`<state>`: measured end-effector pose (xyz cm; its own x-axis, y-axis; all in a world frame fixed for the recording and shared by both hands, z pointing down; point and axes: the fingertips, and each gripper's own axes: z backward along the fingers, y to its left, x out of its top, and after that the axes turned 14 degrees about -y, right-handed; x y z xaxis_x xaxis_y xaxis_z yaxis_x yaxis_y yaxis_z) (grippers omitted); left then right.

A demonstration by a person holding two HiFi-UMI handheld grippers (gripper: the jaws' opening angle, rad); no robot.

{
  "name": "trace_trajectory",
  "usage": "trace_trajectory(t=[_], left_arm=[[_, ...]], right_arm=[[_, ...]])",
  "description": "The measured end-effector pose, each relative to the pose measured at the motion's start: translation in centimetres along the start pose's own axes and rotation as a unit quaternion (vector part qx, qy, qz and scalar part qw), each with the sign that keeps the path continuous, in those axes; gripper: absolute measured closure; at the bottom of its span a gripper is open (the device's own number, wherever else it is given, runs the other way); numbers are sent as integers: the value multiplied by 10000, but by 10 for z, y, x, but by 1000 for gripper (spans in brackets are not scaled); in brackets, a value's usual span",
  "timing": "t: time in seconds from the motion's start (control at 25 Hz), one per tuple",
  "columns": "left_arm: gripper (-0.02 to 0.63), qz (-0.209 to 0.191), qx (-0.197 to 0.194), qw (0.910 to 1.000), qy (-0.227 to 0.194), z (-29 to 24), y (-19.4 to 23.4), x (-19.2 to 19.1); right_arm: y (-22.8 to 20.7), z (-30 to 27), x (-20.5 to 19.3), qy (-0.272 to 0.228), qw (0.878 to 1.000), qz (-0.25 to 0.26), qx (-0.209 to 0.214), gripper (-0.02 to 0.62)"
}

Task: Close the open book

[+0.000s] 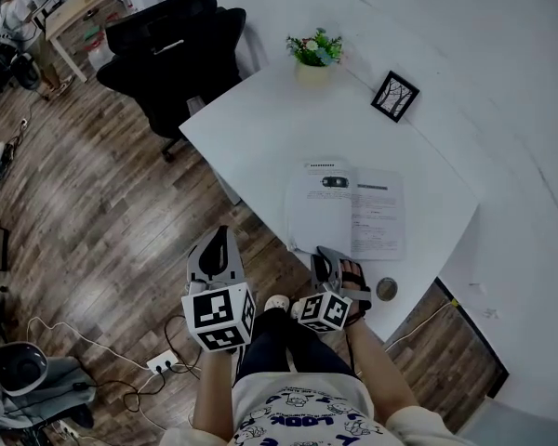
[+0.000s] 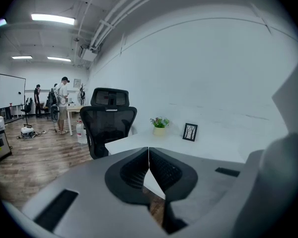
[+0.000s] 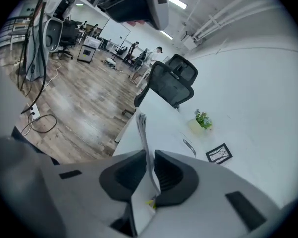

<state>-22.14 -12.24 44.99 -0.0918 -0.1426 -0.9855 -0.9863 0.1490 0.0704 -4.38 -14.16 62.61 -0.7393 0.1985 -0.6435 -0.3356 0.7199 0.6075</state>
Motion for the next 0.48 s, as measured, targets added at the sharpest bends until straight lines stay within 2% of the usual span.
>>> trace_trajectory(t=[0.28,0.48], left_arm=[[583,7,-174,9998,-77,-6,-13,7],[583,6,-306,9995,-117,-9,-24,11]], right_arm=[[-22,15,4,-123,9945,-977,-357,540],[-36,26,3,-242,9841,-1664,-568,545]])
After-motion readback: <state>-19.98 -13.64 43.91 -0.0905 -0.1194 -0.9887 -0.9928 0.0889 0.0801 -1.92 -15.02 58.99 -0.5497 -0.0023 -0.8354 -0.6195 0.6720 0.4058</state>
